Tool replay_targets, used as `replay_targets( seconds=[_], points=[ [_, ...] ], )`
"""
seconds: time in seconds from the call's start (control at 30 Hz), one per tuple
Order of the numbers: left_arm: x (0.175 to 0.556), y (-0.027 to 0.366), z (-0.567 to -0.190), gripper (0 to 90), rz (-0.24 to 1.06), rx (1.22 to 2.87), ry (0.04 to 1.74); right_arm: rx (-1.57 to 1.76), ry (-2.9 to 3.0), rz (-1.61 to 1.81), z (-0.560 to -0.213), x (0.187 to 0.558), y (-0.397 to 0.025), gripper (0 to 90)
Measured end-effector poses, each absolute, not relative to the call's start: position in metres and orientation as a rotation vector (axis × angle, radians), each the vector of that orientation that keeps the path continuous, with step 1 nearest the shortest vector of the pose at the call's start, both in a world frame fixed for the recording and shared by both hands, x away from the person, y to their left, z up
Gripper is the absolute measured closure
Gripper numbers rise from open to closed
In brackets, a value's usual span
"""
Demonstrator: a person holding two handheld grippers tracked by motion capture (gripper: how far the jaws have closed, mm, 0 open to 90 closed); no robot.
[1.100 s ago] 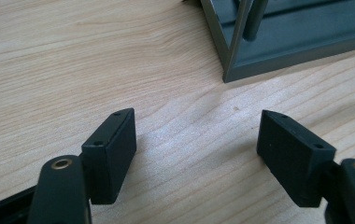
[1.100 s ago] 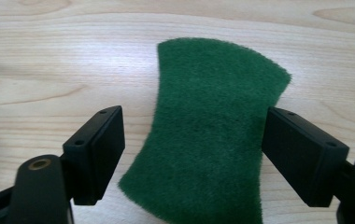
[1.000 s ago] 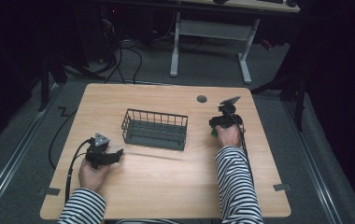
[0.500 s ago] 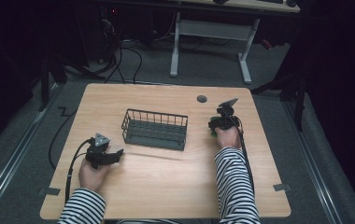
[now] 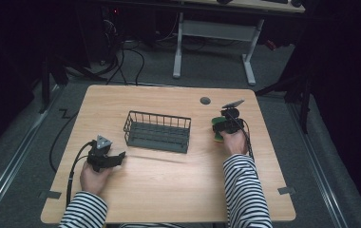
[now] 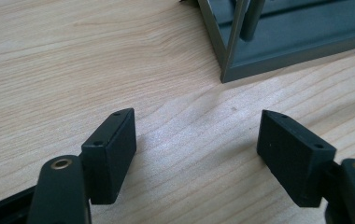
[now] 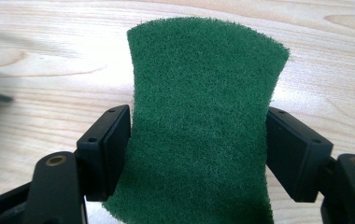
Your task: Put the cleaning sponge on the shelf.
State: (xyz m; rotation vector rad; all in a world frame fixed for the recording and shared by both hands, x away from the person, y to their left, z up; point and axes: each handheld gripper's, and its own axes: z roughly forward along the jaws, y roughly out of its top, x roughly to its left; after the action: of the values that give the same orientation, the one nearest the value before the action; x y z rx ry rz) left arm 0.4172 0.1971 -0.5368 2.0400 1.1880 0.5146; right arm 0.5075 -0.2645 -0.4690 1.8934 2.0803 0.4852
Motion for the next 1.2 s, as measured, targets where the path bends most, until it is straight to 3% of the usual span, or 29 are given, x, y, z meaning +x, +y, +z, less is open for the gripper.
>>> replay_targets(
  seconds=[1.2],
  points=[
    [0.417, 0.197, -0.537, 28.9, 0.513, 2.041, 1.189, 1.627, 2.187, 0.840, -0.406, 0.452, -0.243, 28.9]
  ],
)
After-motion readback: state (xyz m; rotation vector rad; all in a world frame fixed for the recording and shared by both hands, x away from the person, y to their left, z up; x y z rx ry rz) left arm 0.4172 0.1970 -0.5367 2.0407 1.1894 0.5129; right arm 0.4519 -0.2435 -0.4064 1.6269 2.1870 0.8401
